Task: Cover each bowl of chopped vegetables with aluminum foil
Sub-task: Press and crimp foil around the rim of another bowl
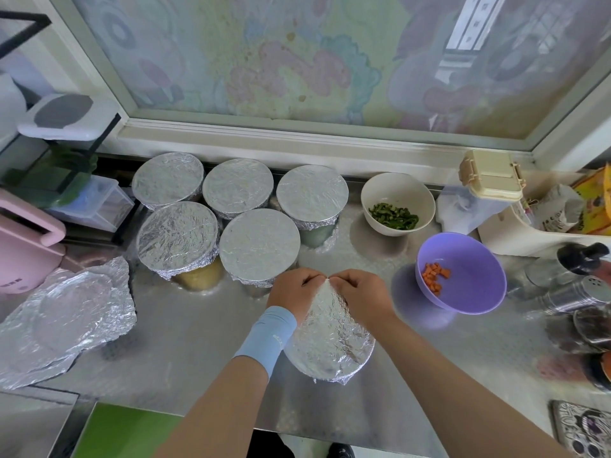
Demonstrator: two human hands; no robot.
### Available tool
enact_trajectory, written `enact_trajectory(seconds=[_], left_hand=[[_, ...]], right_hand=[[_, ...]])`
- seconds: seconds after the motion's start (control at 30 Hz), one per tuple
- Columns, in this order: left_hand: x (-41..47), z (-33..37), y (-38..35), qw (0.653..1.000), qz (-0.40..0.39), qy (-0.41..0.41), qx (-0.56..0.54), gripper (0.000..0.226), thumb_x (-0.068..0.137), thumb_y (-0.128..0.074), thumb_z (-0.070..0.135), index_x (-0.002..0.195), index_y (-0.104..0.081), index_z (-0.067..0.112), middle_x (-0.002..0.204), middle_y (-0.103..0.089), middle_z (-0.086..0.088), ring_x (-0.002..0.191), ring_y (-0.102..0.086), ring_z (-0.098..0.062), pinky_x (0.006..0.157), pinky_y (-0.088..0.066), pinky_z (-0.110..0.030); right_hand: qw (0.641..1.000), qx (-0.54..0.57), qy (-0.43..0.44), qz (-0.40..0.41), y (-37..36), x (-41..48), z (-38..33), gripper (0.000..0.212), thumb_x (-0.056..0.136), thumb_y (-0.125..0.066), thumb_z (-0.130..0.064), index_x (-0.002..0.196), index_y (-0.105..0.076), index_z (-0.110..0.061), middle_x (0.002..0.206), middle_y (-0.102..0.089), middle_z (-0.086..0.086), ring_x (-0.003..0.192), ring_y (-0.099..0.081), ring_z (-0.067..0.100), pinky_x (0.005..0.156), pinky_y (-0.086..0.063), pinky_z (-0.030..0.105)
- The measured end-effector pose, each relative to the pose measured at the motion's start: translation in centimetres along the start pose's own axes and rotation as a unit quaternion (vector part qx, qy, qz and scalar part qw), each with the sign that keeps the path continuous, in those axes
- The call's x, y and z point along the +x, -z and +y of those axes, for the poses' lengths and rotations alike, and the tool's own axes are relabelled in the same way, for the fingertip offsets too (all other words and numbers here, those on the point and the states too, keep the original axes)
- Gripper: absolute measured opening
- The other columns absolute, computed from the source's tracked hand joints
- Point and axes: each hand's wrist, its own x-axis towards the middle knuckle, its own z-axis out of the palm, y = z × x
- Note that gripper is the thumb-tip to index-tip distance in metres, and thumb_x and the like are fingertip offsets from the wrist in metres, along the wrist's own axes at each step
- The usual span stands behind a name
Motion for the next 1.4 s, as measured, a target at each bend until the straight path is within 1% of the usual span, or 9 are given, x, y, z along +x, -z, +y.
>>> enact_trajectory(seconds=[0.3,0.47,0.6,0.73,0.83,0.93,1.07,1.23,1.4], left_hand=[[-1.0,-1.0,0.2,0.999,0.044,0.007,-0.010,0.021,0.094,-0.056,0.025,0.098,-0.076,0.022,0.092,-0.072,0.009,0.087,-0.064,-0.010,0.082,-0.050,-0.026],[-2.4,-0.8,-0.2,0.996,0.069,0.049,-0.018,0.019,0.095,-0.053,0.024,0.092,-0.071,0.024,0.085,-0.068,0.011,0.082,-0.061,-0.011,0.070,-0.042,-0.023],[-4.3,-1.3,0.3,0.992,0.097,0.084,-0.001,0.019,0.095,-0.047,0.018,0.089,-0.064,0.023,0.084,-0.066,0.007,0.080,-0.059,-0.016,0.061,-0.038,-0.015],[-4.1,-1.1,1.3,0.994,0.073,0.020,0.081,0.027,0.096,-0.047,0.016,0.116,-0.064,0.022,0.111,-0.067,0.007,0.094,-0.059,-0.012,0.082,-0.043,-0.022],[-2.2,0.2,1.3,0.991,-0.014,-0.075,0.107,0.033,0.098,-0.051,0.024,0.130,-0.061,0.024,0.128,-0.063,0.008,0.116,-0.056,-0.012,0.101,-0.039,-0.023],[-0.5,0.8,0.5,0.982,-0.092,-0.088,0.139,0.026,0.097,-0.055,0.031,0.117,-0.070,0.024,0.114,-0.070,0.008,0.106,-0.062,-0.010,0.088,-0.040,-0.016],[-0.5,-0.1,-0.1,0.989,-0.074,-0.061,0.115,0.022,0.096,-0.056,0.032,0.103,-0.074,0.021,0.096,-0.072,0.005,0.089,-0.064,-0.012,0.077,-0.045,-0.022],[-2.1,-0.5,-0.2,0.998,-0.003,0.009,0.057,0.021,0.097,-0.052,0.029,0.096,-0.071,0.020,0.087,-0.068,0.006,0.081,-0.060,-0.013,0.073,-0.043,-0.027],[-4.7,-2.1,0.4,0.993,0.075,0.066,0.057,0.022,0.096,-0.045,0.021,0.083,-0.061,0.013,0.076,-0.063,-0.002,0.075,-0.058,-0.024,0.069,-0.050,-0.037]], right_hand=[[1.000,-0.018,-0.002,0.012,0.8,-0.5,0.8,0.012,0.090,-0.065,-0.032,0.091,-0.077,-0.037,0.083,-0.071,-0.025,0.081,-0.065,-0.002,0.079,-0.052,0.021],[0.999,-0.032,-0.004,-0.008,0.8,-0.5,0.1,0.016,0.092,-0.064,-0.032,0.103,-0.075,-0.034,0.095,-0.067,-0.026,0.094,-0.063,0.002,0.086,-0.045,0.018],[0.995,-0.072,0.032,0.062,1.0,-1.7,0.3,0.019,0.094,-0.060,-0.028,0.111,-0.070,-0.029,0.107,-0.057,-0.015,0.100,-0.060,0.010,0.092,-0.044,0.025],[0.989,-0.106,0.044,0.090,0.2,-3.2,0.7,0.013,0.093,-0.061,-0.025,0.100,-0.072,-0.027,0.098,-0.057,-0.012,0.090,-0.057,0.009,0.077,-0.035,0.018],[0.991,-0.089,0.018,0.103,-0.5,-3.7,0.7,0.014,0.093,-0.061,-0.027,0.096,-0.074,-0.027,0.092,-0.063,-0.010,0.081,-0.052,0.007,0.066,-0.031,0.014],[0.993,-0.044,-0.015,0.106,-0.6,-3.8,0.5,0.015,0.093,-0.061,-0.031,0.093,-0.075,-0.029,0.078,-0.068,-0.015,0.076,-0.059,0.007,0.060,-0.037,0.008],[0.995,-0.033,-0.026,0.090,-0.5,-3.6,0.4,0.013,0.092,-0.062,-0.033,0.091,-0.076,-0.032,0.078,-0.070,-0.018,0.079,-0.062,0.006,0.061,-0.039,0.005],[0.992,-0.124,-0.001,0.025,-0.1,-2.6,-0.1,0.016,0.093,-0.058,-0.038,0.102,-0.072,-0.036,0.100,-0.070,-0.018,0.096,-0.061,0.007,0.079,-0.041,0.019],[0.985,-0.144,0.025,0.096,-0.1,-4.3,0.2,0.025,0.095,-0.057,-0.031,0.118,-0.066,-0.028,0.124,-0.061,-0.011,0.115,-0.054,0.014,0.096,-0.040,0.027]])
